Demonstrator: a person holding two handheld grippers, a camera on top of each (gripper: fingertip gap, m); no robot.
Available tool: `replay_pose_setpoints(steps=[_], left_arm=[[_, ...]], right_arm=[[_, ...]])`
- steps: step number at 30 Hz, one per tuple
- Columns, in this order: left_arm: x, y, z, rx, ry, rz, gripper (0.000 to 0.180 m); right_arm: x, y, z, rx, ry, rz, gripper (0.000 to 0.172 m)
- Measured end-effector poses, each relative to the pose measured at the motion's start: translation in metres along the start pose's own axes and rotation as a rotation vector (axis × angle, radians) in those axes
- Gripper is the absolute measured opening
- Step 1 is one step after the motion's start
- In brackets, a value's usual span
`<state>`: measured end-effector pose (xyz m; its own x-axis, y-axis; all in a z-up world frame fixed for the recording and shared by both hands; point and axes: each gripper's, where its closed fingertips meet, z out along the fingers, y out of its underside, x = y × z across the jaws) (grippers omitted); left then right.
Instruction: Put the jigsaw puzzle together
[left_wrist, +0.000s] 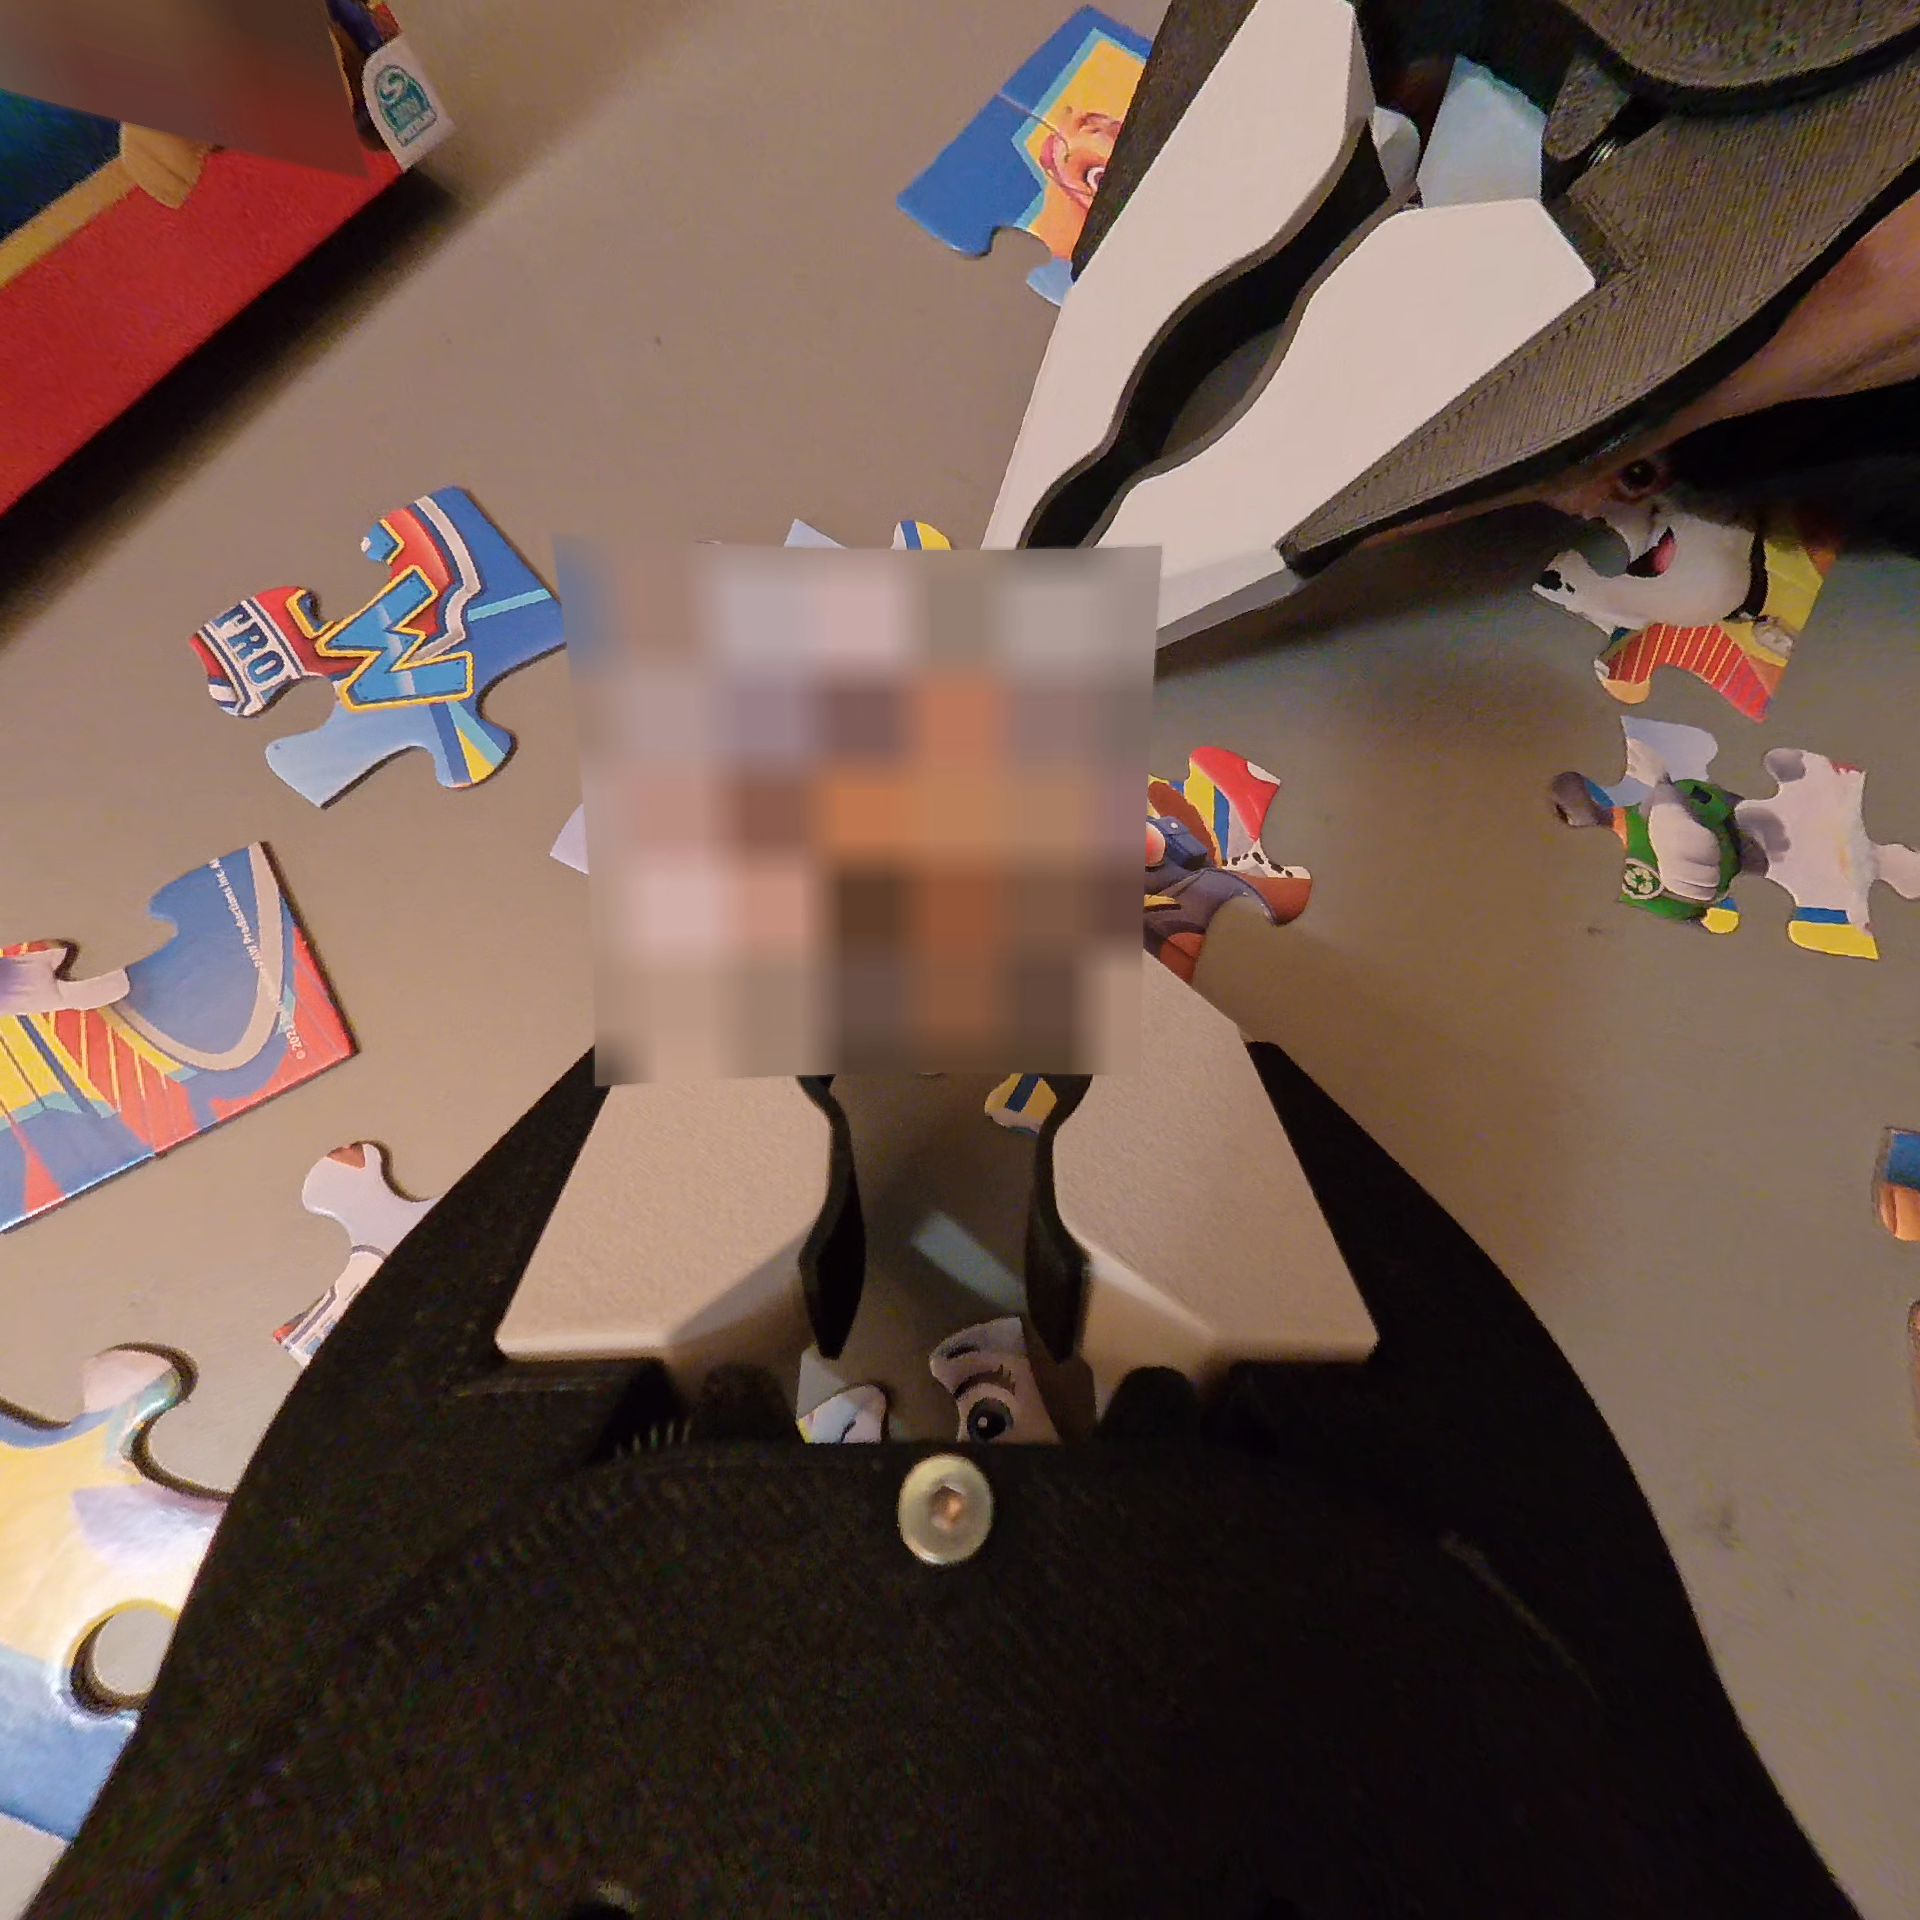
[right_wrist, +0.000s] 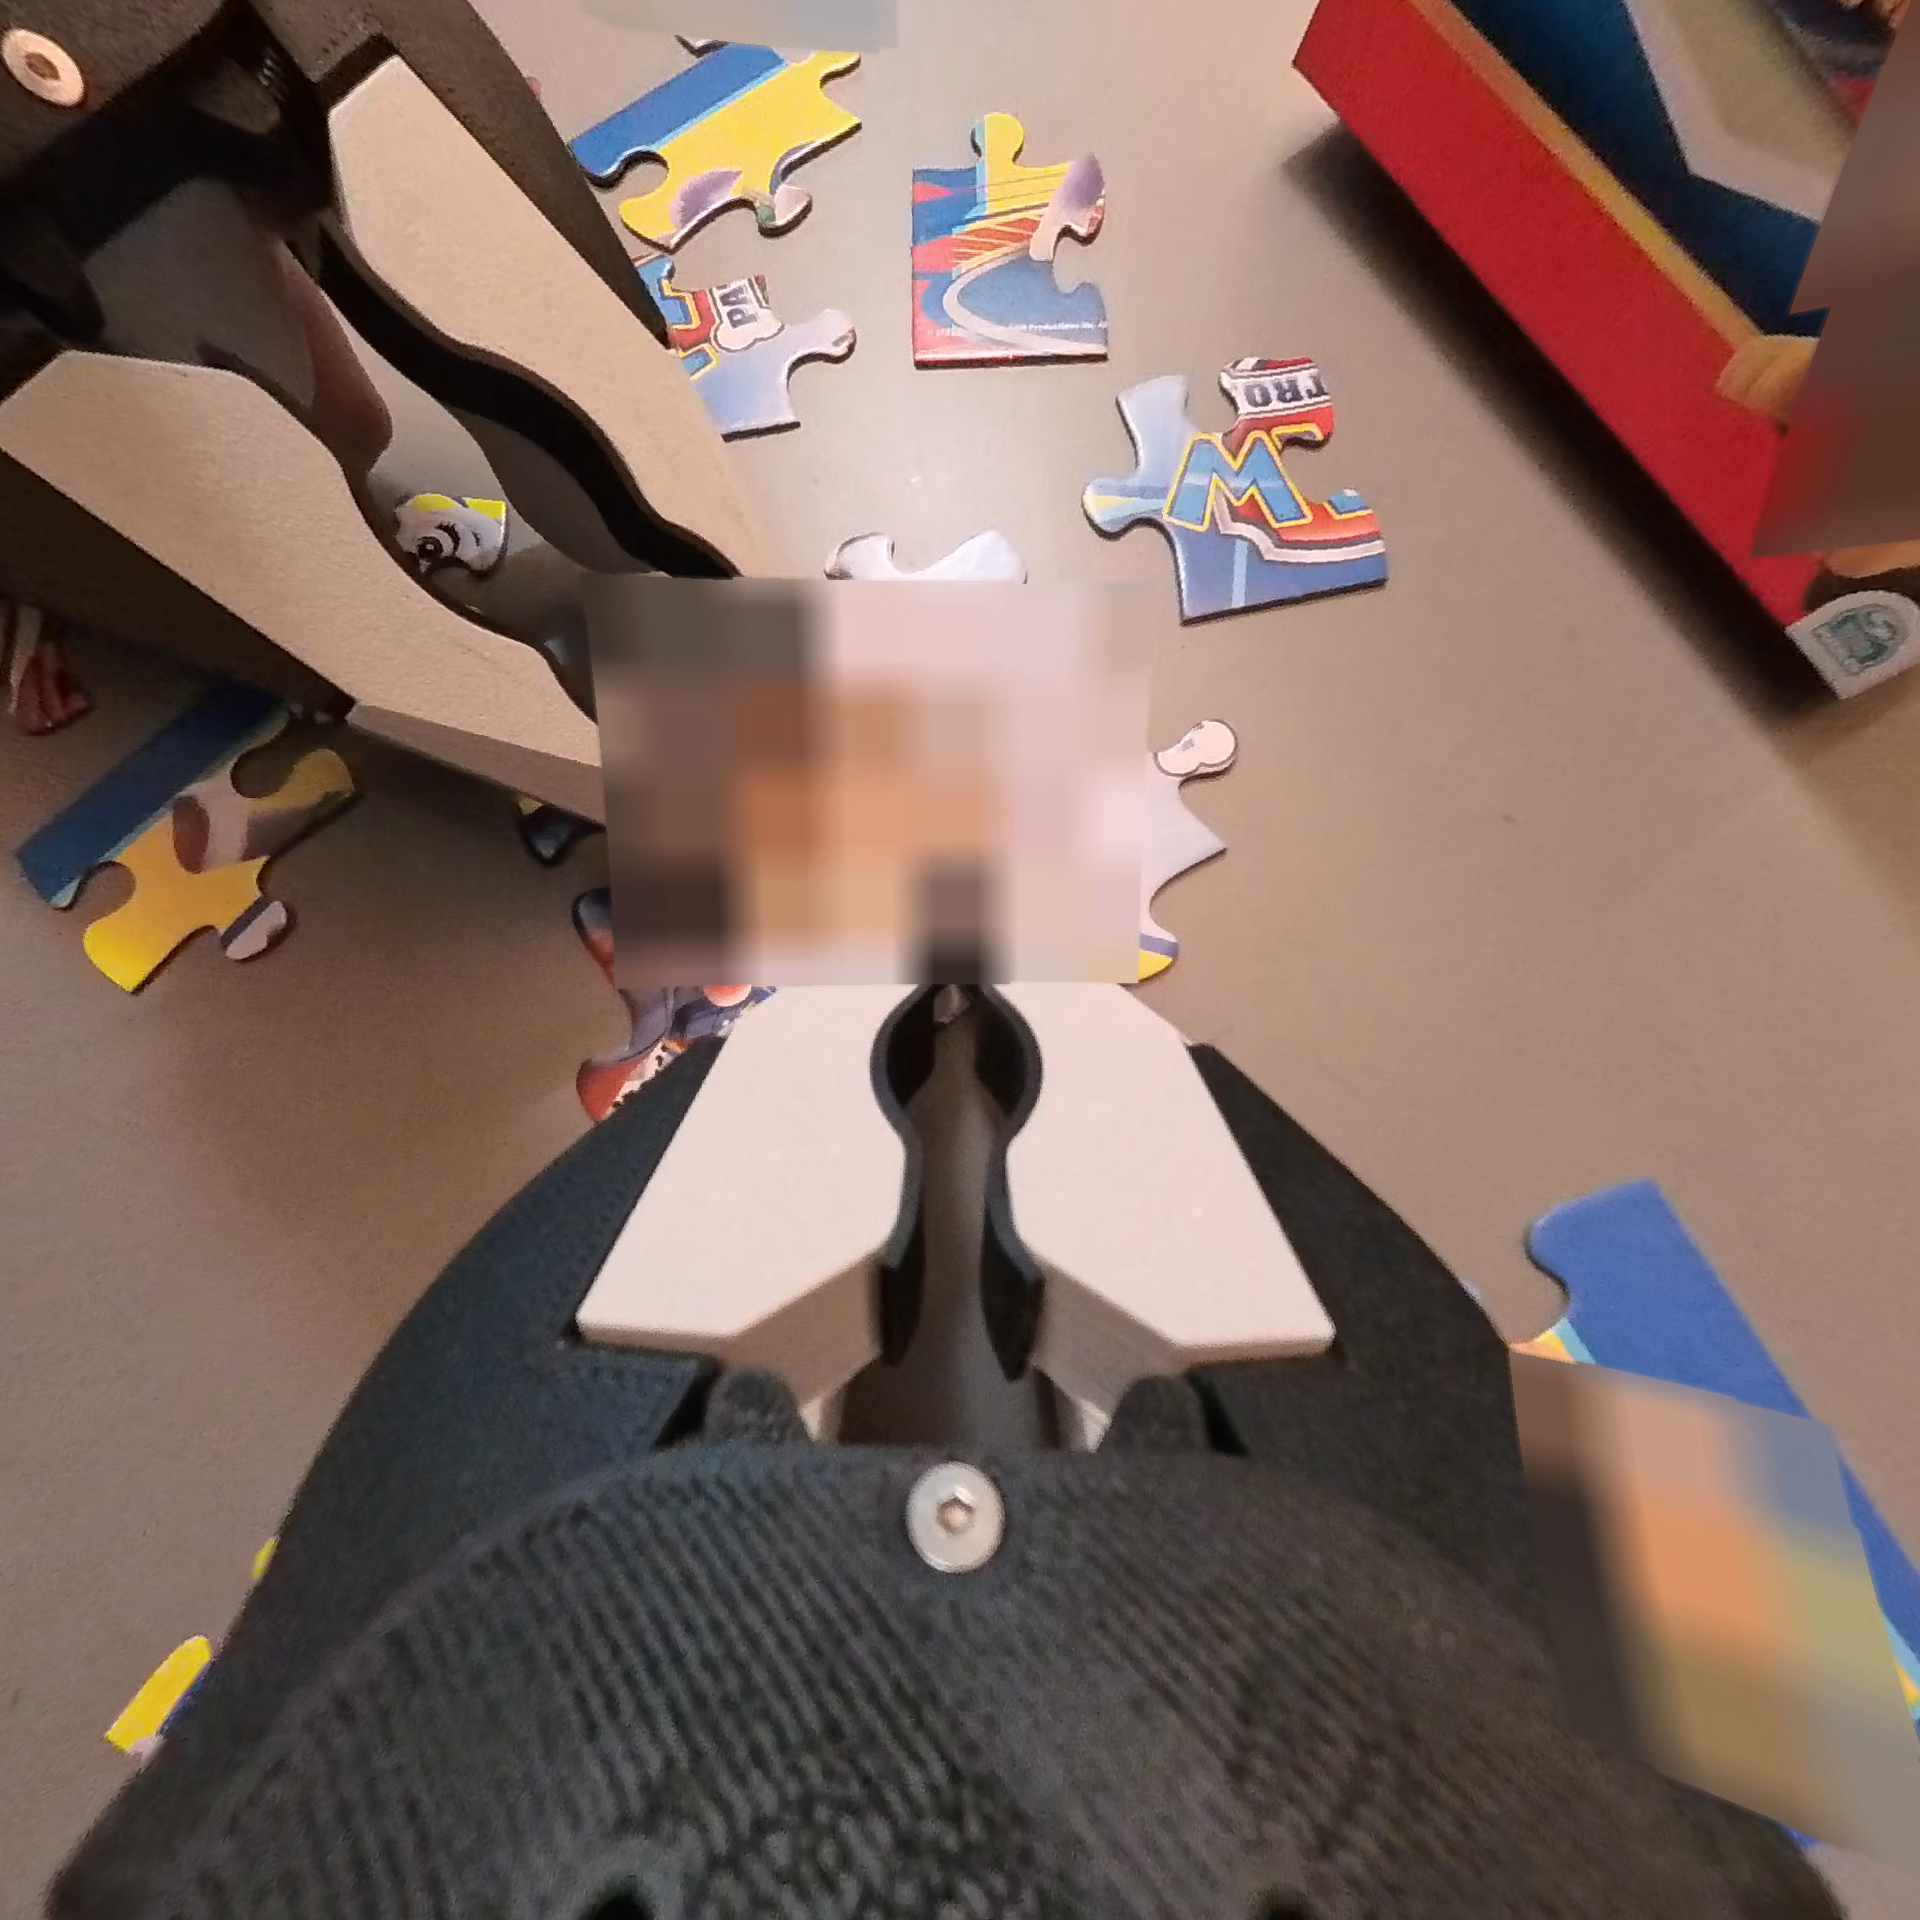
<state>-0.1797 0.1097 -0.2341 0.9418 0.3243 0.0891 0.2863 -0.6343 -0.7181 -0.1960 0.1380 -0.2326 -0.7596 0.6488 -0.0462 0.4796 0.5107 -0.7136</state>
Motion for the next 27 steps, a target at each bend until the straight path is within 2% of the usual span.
replay_pose_setpoints(steps=[4,6,9,13,16,20,27], left_arm=[[0.001,0.002,-0.002,0.003,0.017,0.006,0.028],[-0.005,-0.001,-0.006,0.028,-0.007,0.002,0.037],[-0.023,-0.007,-0.016,0.083,-0.050,-0.028,0.039],[-0.028,-0.004,-0.018,0.090,0.006,-0.112,0.039],[-0.029,0.001,-0.015,0.062,0.007,-0.115,0.039],[-0.030,0.001,-0.016,0.064,-0.004,-0.107,0.039],[-0.032,0.001,-0.022,0.080,-0.006,-0.106,0.039]], right_arm=[[-0.002,-0.004,-0.001,0.032,0.009,-0.032,0.000],[0.004,-0.006,-0.002,0.044,0.063,-0.067,0.000],[0.016,-0.010,-0.007,0.066,0.144,-0.113,0.003],[0.009,-0.013,-0.007,0.093,0.078,-0.056,0.006],[0.011,0.000,-0.001,0.023,0.067,-0.031,0.009],[0.009,0.000,-0.002,0.030,0.046,0.010,0.006],[0.003,-0.002,-0.005,0.032,0.046,-0.045,0.009]])
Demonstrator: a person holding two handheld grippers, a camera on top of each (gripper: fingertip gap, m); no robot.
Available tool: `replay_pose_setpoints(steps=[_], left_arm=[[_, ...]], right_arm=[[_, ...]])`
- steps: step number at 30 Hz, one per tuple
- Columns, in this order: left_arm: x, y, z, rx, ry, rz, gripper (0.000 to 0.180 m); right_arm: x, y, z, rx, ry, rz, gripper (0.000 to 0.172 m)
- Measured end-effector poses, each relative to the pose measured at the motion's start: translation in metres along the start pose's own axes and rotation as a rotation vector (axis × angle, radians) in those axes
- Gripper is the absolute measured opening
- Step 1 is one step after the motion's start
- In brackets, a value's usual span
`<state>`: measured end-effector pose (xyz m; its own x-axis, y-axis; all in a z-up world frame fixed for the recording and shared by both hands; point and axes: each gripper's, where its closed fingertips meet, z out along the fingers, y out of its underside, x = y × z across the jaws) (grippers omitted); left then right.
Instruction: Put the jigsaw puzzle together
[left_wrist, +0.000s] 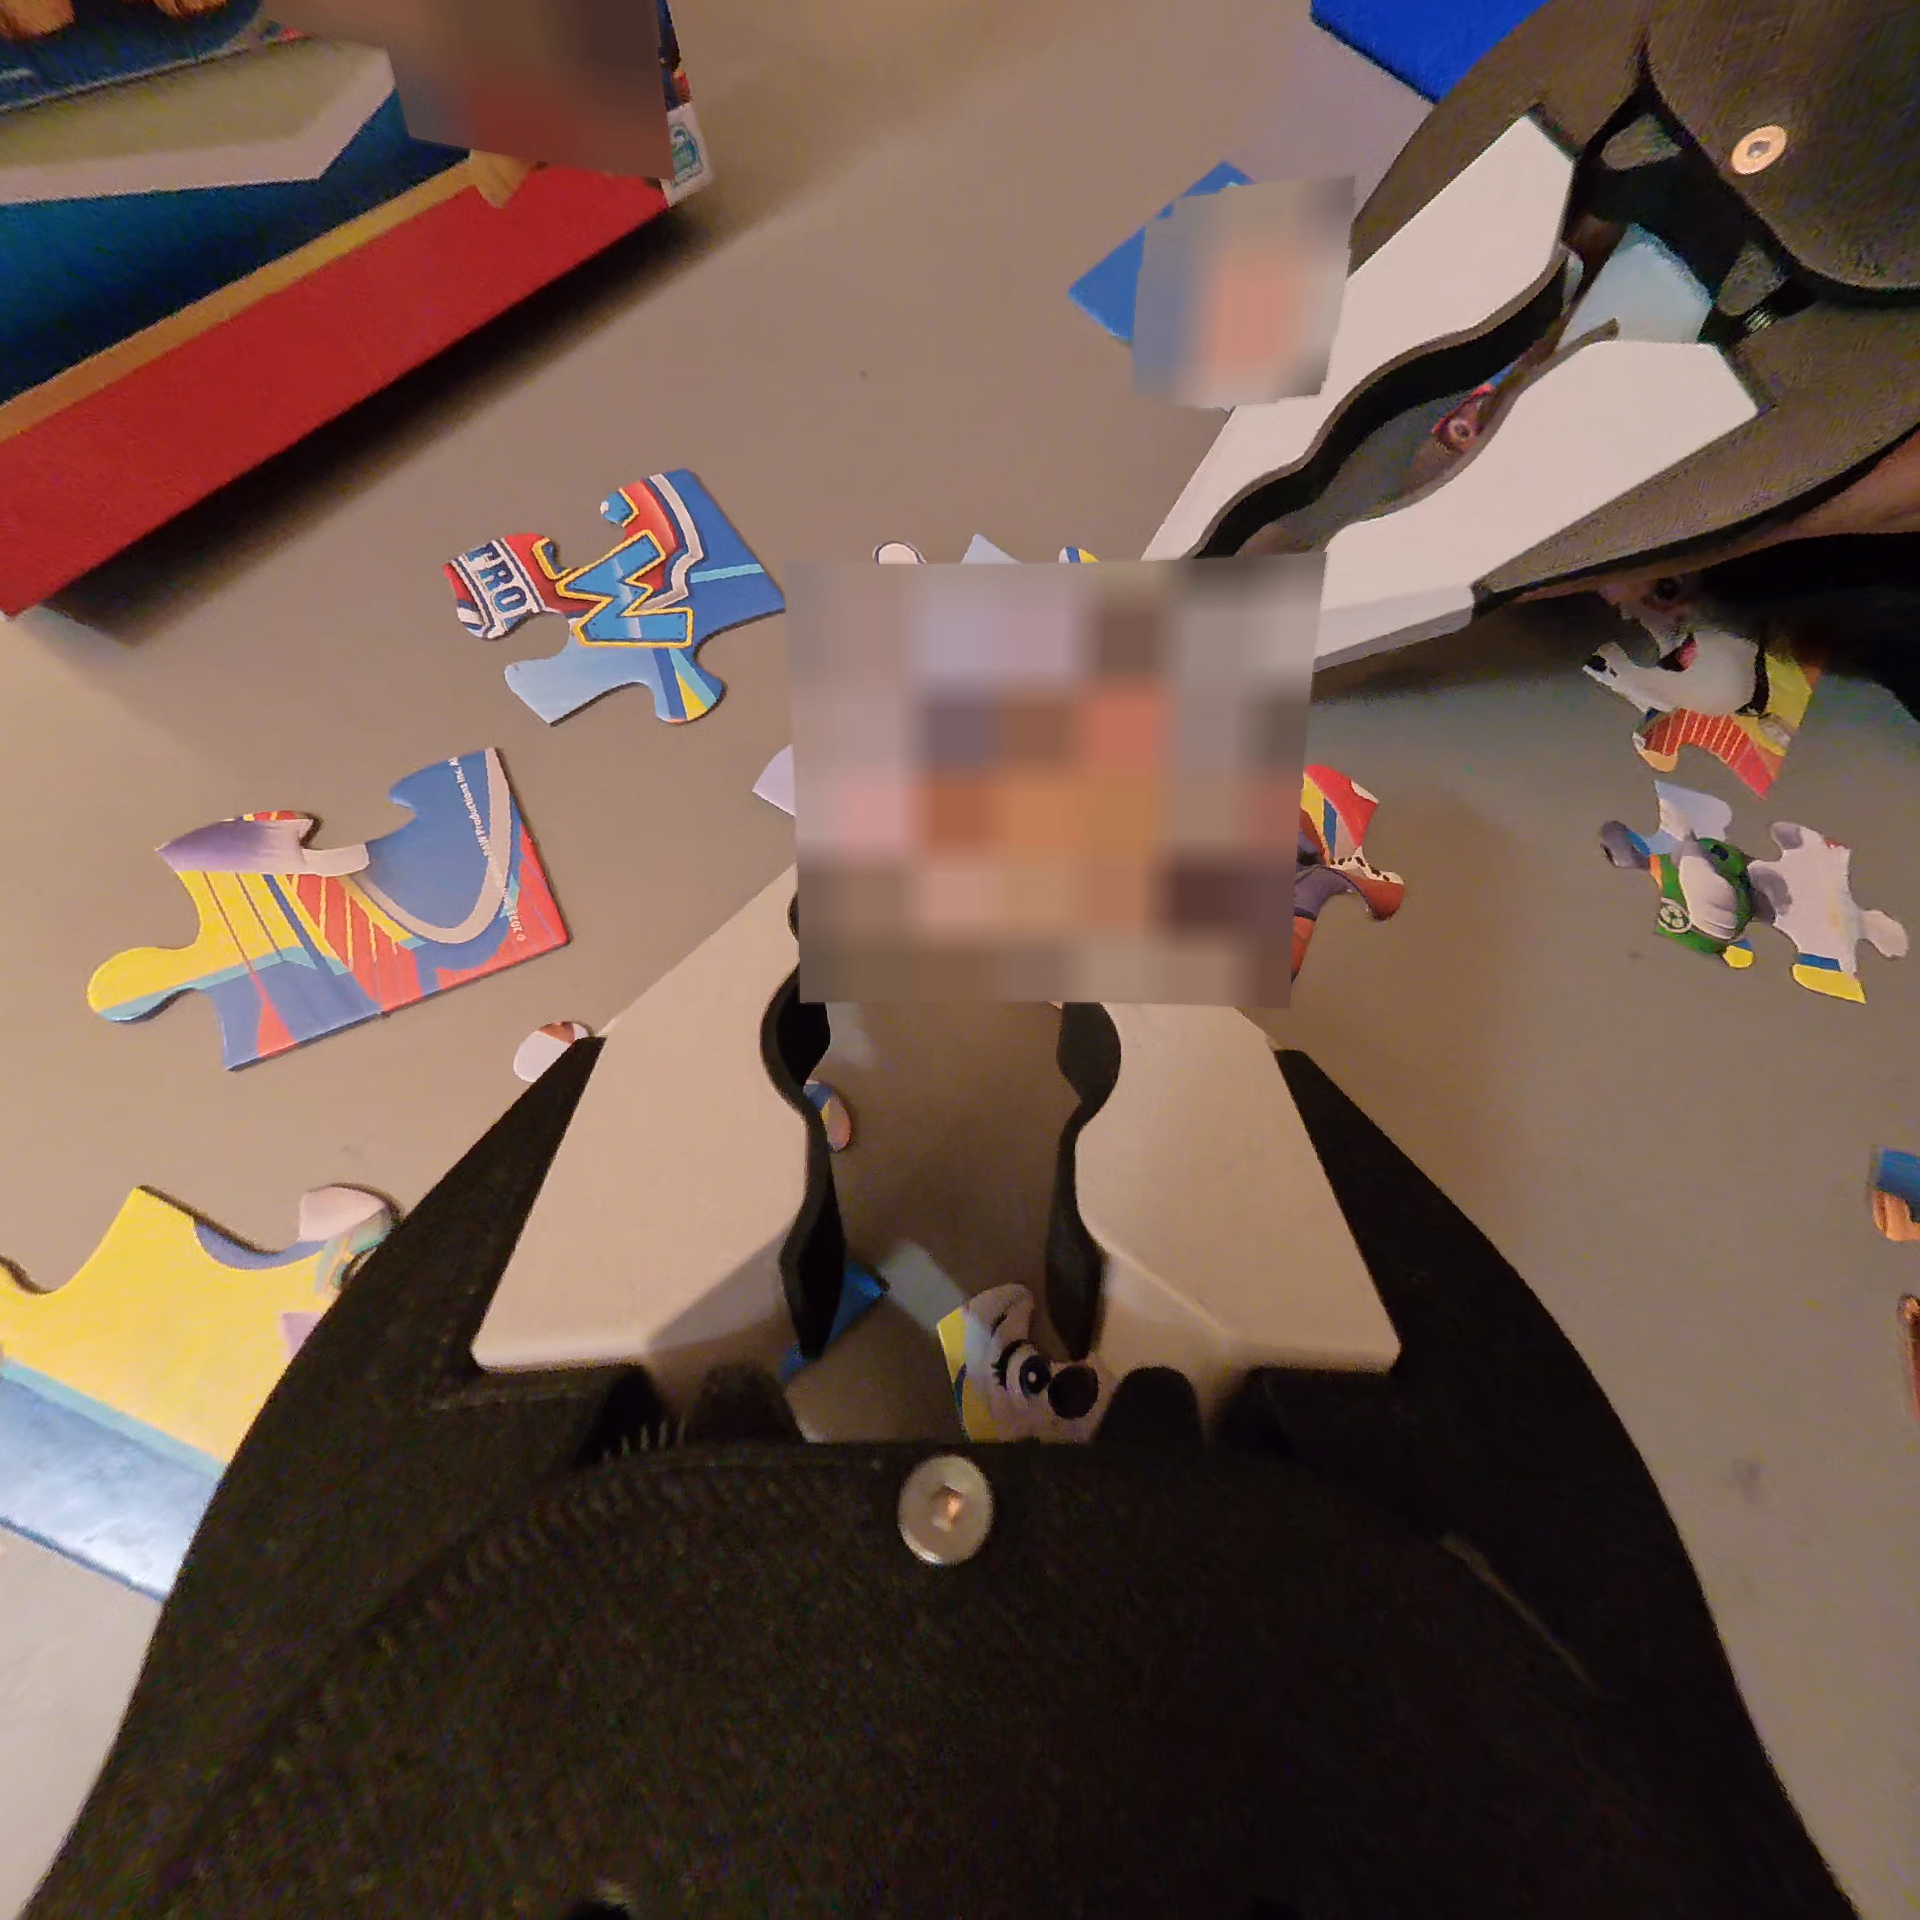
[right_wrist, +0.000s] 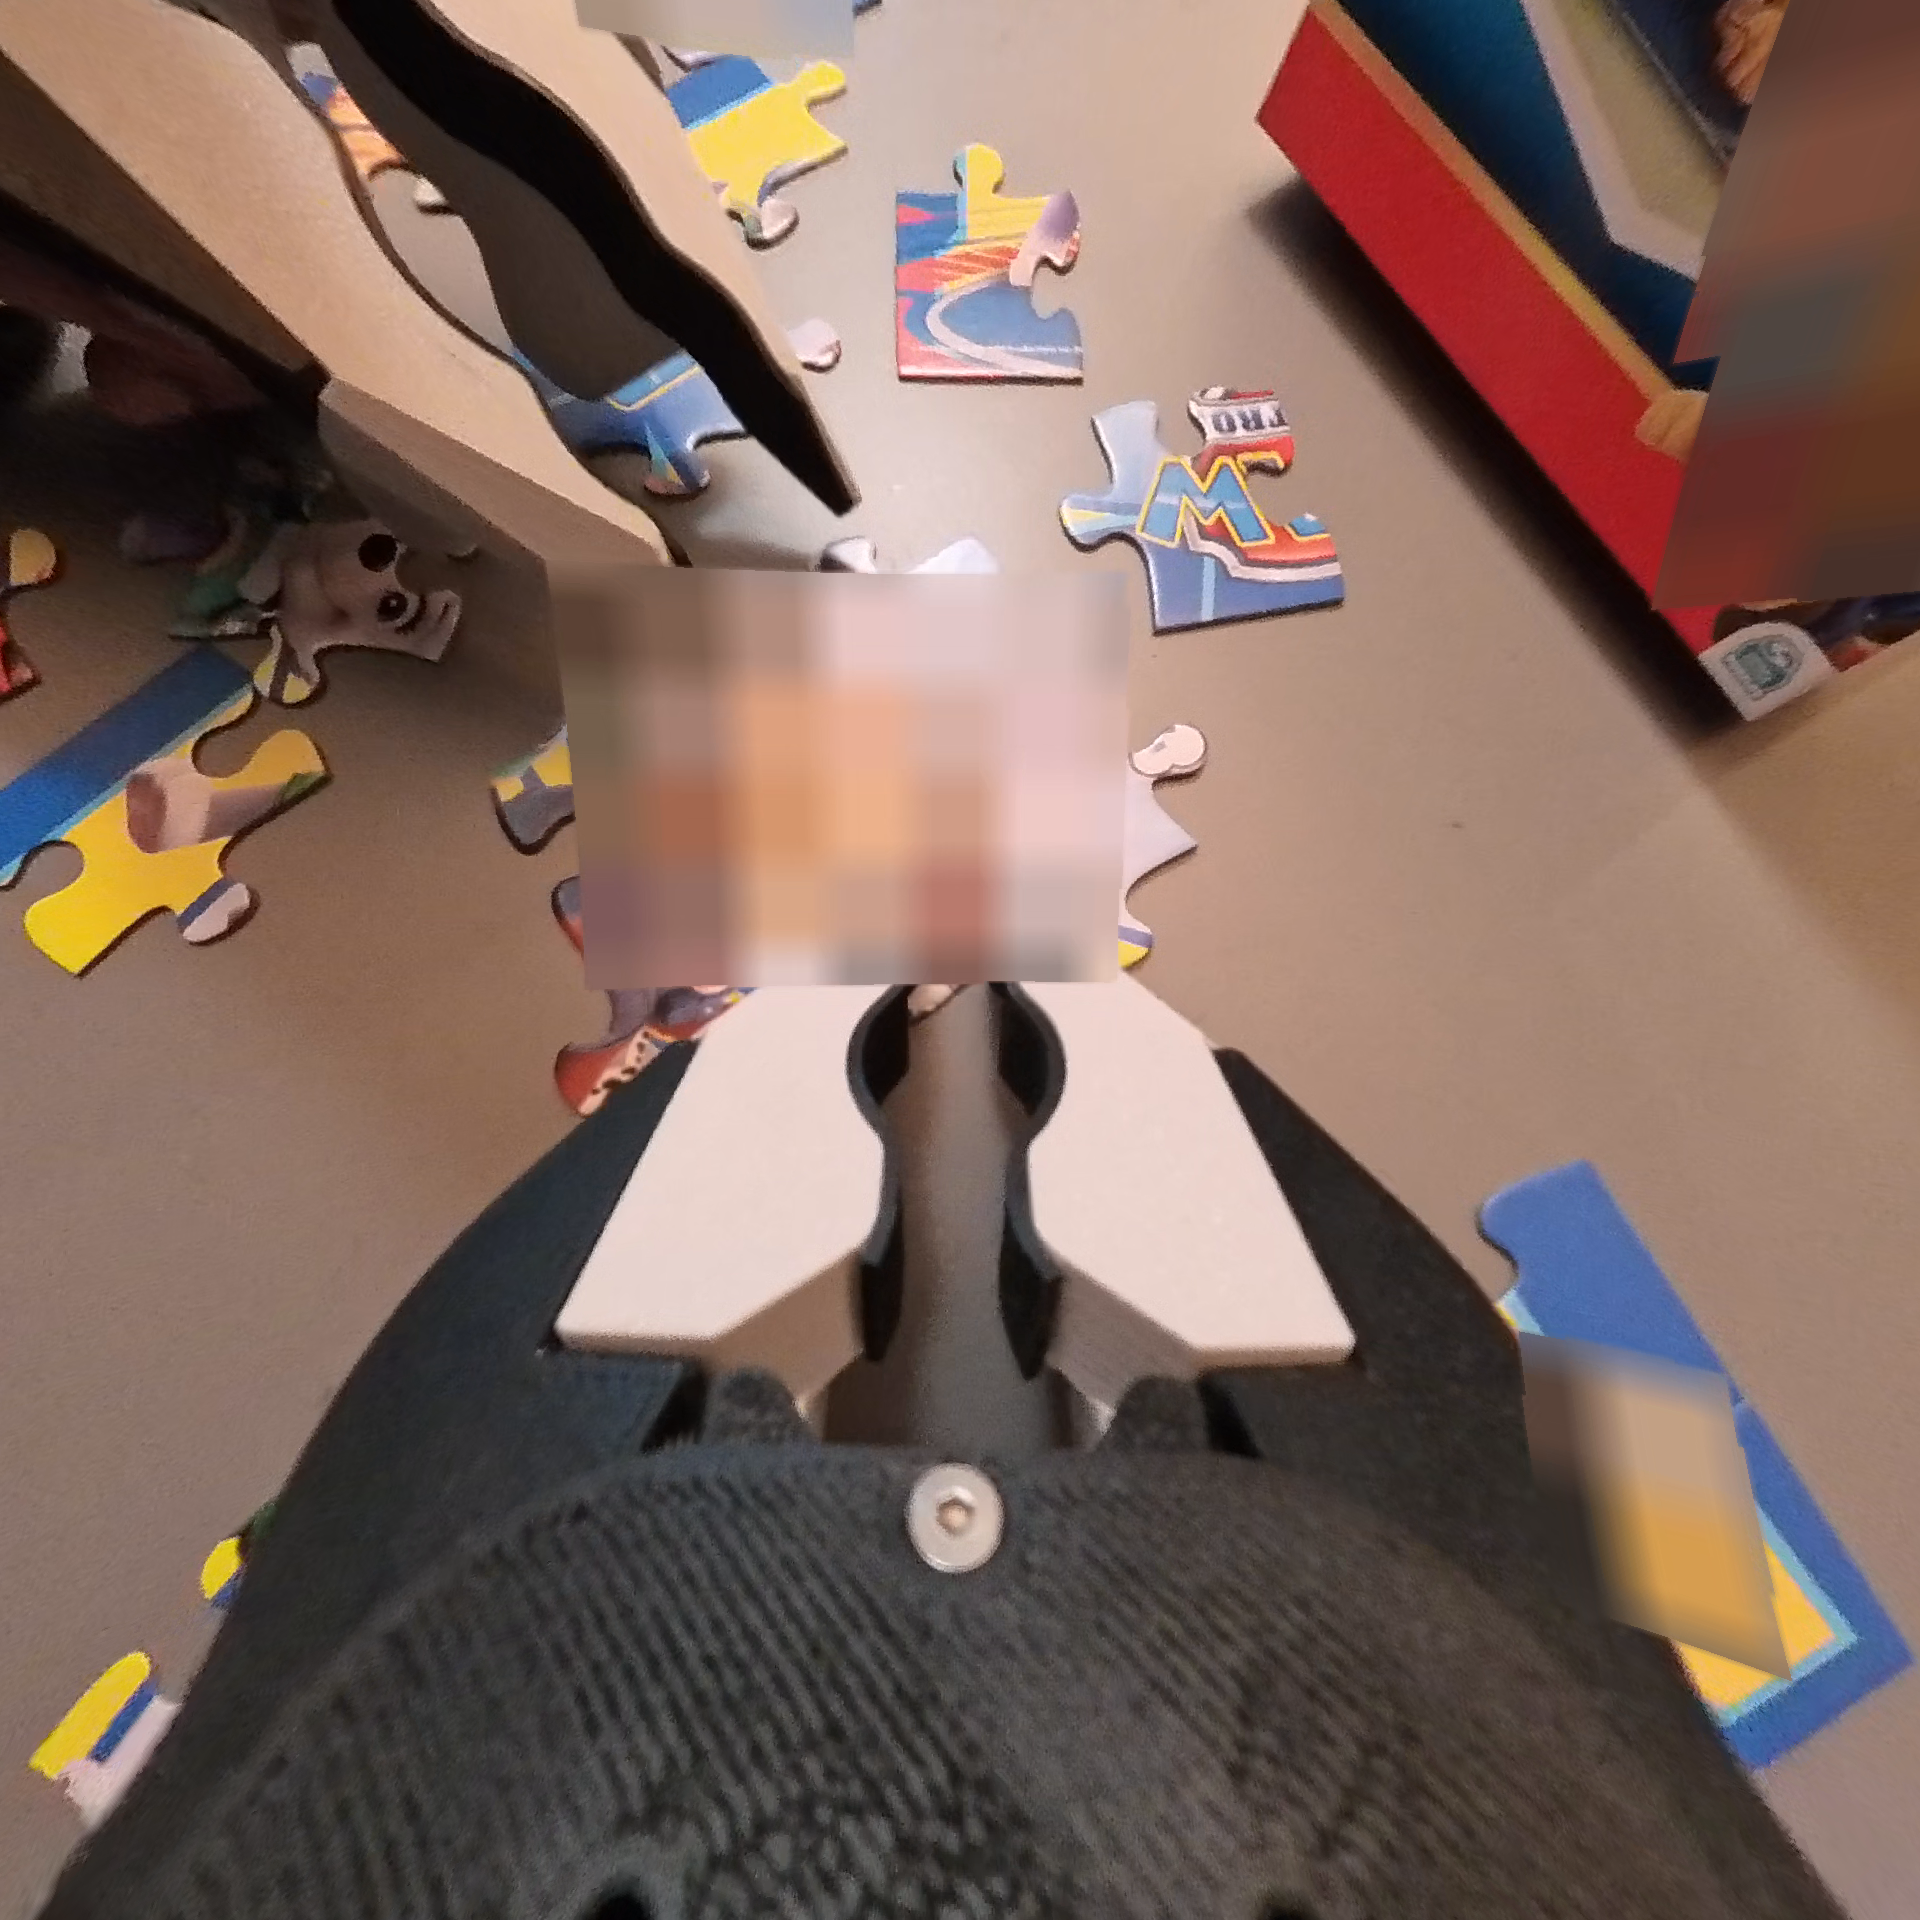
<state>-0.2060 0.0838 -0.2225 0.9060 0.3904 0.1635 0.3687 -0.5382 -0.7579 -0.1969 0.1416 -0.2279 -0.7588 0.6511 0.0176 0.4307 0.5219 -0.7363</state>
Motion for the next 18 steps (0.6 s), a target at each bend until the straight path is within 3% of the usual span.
replay_pose_setpoints(steps=[6,10,18], left_arm=[[0.005,0.004,0.003,-0.023,0.004,0.028,0.039],[0.006,0.005,0.005,-0.033,-0.008,0.055,0.039],[0.005,0.005,0.004,-0.029,-0.015,0.058,0.038]], right_arm=[[-0.010,-0.024,0.001,0.100,-0.013,-0.053,0.008],[-0.013,-0.011,0.015,0.020,-0.022,-0.053,0.004],[-0.012,-0.014,0.012,0.048,-0.028,-0.042,0.004]])
